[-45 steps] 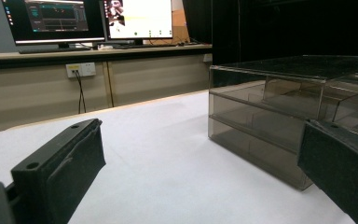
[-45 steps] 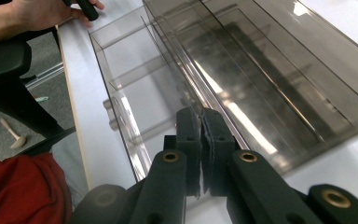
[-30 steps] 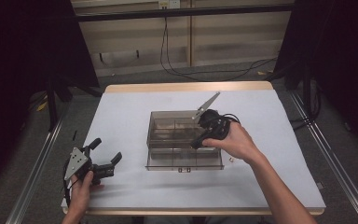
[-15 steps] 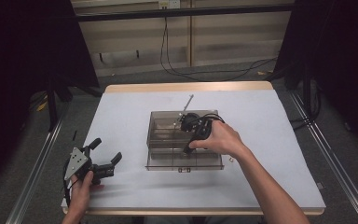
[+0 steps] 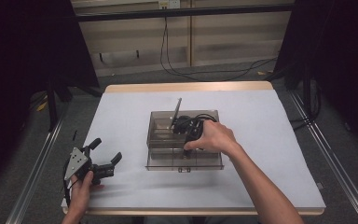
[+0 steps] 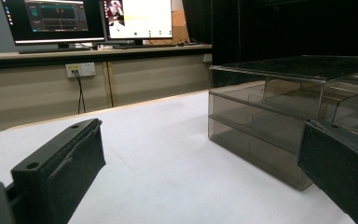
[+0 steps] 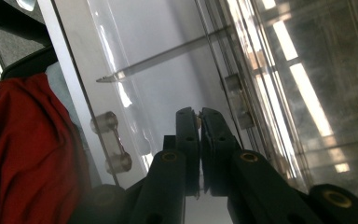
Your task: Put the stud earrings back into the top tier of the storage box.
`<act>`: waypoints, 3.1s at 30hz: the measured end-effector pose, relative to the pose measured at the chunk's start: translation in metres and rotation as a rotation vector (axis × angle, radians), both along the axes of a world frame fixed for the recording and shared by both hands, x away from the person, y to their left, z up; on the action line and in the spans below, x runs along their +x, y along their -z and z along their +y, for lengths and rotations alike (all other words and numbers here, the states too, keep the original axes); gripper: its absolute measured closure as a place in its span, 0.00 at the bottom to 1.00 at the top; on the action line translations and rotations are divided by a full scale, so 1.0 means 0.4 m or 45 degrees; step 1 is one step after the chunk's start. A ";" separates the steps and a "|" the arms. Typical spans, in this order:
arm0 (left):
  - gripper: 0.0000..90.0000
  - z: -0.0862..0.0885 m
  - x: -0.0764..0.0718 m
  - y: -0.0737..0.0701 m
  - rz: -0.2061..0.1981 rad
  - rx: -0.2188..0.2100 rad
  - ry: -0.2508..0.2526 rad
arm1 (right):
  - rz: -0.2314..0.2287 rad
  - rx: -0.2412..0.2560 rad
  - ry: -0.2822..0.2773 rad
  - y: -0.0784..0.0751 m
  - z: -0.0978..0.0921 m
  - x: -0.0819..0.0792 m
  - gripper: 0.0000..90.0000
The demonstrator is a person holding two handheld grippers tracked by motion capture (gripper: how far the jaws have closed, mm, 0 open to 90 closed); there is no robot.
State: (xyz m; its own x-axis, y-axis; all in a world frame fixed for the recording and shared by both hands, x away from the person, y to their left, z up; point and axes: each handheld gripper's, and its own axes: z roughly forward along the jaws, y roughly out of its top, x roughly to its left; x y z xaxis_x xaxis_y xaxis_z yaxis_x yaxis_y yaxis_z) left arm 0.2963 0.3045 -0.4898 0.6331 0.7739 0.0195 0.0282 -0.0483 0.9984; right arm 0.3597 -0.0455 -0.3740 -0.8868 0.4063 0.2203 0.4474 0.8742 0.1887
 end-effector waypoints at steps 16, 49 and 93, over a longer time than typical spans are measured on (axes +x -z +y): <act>0.01 0.000 0.000 0.000 0.001 0.000 0.000 | -0.030 0.087 0.029 -0.016 -0.030 -0.018 0.88; 0.01 0.001 0.000 0.000 -0.003 0.013 -0.002 | -0.356 0.547 0.428 -0.031 -0.377 -0.133 0.68; 0.01 0.000 0.000 0.000 -0.001 0.004 -0.003 | -0.173 0.190 0.547 0.164 -0.445 -0.103 0.82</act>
